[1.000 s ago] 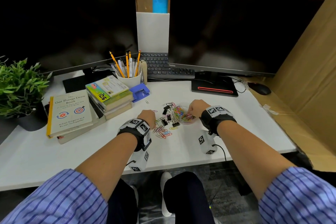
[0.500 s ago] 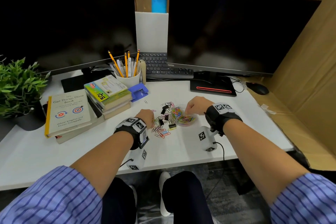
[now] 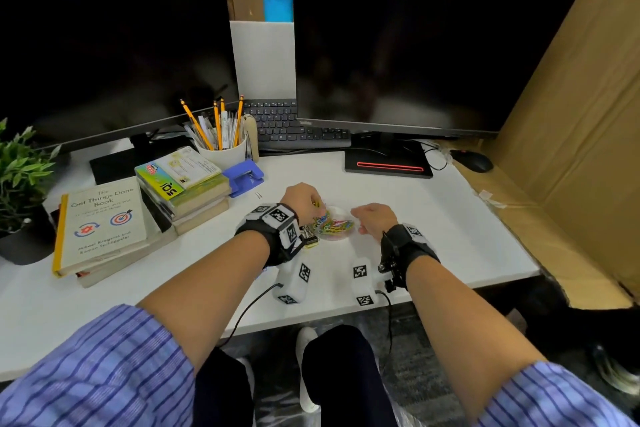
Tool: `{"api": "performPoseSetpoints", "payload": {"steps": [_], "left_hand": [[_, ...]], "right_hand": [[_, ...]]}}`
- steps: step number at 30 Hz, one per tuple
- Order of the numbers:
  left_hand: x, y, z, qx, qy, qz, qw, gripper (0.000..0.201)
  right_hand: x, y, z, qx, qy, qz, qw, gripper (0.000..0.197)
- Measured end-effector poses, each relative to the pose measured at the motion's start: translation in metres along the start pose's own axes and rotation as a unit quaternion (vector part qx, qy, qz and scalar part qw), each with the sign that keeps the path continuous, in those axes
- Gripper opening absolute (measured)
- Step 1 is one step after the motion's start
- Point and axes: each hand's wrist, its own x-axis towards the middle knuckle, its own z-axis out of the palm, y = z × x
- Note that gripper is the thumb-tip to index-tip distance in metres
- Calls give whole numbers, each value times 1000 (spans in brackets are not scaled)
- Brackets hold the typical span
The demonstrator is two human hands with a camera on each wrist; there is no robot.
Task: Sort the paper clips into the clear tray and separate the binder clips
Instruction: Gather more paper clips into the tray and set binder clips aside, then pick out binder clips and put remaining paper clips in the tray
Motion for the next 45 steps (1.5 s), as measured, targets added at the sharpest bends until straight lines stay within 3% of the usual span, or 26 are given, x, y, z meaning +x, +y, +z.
{"api": "performPoseSetpoints", "payload": {"steps": [10, 20, 23, 27, 31, 36, 38, 40, 42, 43, 45], "left_hand": [[8, 15, 28, 29, 5, 32, 999, 28], [5, 18, 28, 111, -76, 108, 985, 25], [6, 17, 25, 105, -56, 109, 987, 26], [4, 3, 13, 24, 0, 59, 998, 26], [-5, -32, -16, 43, 20, -11, 999, 27], [-34, -64, -58, 206, -68, -124, 968, 36], [-46, -74, -68, 254, -130, -153, 946, 44], [-56, -90, -74, 283, -199, -182, 920, 73], [-62, -105, -79, 313, -205, -184, 909, 114], [-63, -111, -79, 320, -200, -173, 910, 121], [-63, -117, -77, 312, -193, -168, 915, 101]], "right_hand": [[3, 15, 6, 33, 31, -38, 998, 12], [-1, 14, 4, 49, 28, -40, 998, 10], [-4, 12, 2, 31, 36, -43, 998, 13], [-3, 11, 0, 24, 53, -48, 997, 17], [-4, 11, 5, 11, 76, -34, 996, 25], [-7, -10, 3, -23, 56, 19, 998, 34], [-14, -26, 7, -30, 105, -22, 994, 29], [-27, -40, 17, -29, 148, -107, 983, 24], [-37, -51, 29, -60, 85, -154, 983, 19], [-41, -56, 34, -84, 25, -152, 984, 17], [-49, -65, 44, -174, -99, -113, 973, 13]]}}
